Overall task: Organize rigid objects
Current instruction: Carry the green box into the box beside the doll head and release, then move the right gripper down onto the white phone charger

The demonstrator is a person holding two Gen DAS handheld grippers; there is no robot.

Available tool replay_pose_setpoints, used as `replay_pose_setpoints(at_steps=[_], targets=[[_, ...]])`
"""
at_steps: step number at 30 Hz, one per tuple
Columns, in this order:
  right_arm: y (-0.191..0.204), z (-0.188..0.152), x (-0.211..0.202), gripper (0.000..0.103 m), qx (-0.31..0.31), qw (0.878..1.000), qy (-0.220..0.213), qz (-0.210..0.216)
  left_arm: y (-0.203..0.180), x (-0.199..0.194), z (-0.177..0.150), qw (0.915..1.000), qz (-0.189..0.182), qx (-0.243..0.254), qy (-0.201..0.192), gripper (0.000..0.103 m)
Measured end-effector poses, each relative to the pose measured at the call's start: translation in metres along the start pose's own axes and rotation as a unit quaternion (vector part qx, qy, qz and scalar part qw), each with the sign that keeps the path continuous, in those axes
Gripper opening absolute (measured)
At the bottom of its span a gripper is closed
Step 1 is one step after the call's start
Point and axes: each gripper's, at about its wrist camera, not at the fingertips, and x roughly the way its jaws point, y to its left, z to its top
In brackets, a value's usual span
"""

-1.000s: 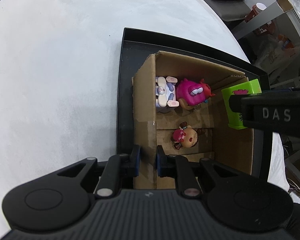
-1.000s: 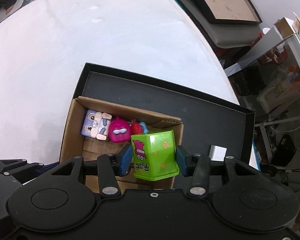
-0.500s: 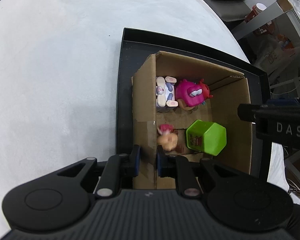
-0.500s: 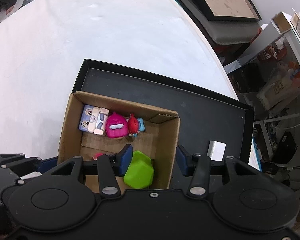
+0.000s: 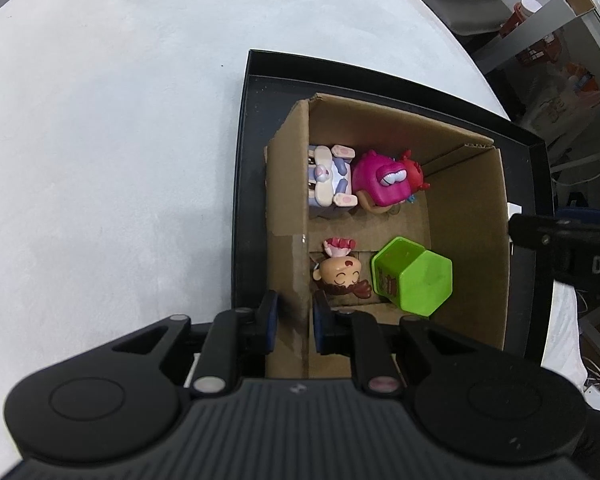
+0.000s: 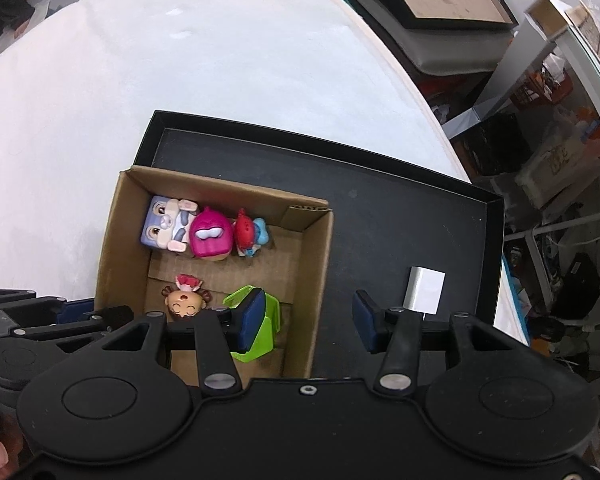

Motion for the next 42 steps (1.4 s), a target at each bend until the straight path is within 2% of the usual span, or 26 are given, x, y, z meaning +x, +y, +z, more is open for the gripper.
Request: replay_pose_setpoints(at_steps=[8,10,12,14,19,22,24,31,42], targets=[[-0.03,-0.007,0.007,0.049,0.02,1.0,-0.002,0.014,-0.004,0.001,0.001,0.9998,0.017,-0.006,0.006,0.019],[-0.036,-0.01,0.009,0.049,0.022,1.0,-0.001,0.017,-0.007,0.002,0.0,0.9996,0.025,-0.005,0.008,0.024],[-0.042,-0.012,0.012,0.049,0.023,1.0,-0.001,0.018,-0.008,0.004,0.0,0.9996,0.027,-0.002,0.01,0.037],[-0.049,-0.013,0.016,0.049,0.026,0.999,0.001,0.021,-0.01,0.005,0.0,0.9994,0.032,-0.001,0.01,0.043],[-0.064,-0.016,0.025,0.05,0.036,0.999,0.005,0.026,-0.011,0.005,0.003,0.9991,0.041,-0.007,0.007,0.053],[-0.072,-0.018,0.031,0.059,0.037,0.999,0.004,0.029,-0.012,0.005,0.004,0.9988,0.048,-0.011,0.008,0.058],[-0.076,-0.019,0.035,0.06,0.039,0.999,0.005,0.032,-0.012,0.007,0.005,0.9986,0.051,-0.011,0.009,0.061],[-0.09,-0.022,0.051,0.071,0.05,0.997,0.012,0.05,-0.015,0.013,0.007,0.998,0.062,-0.012,0.011,0.066],[-0.109,-0.03,0.083,0.072,0.064,0.995,0.023,0.074,-0.019,0.014,0.007,0.9973,0.071,-0.006,0.017,0.068]])
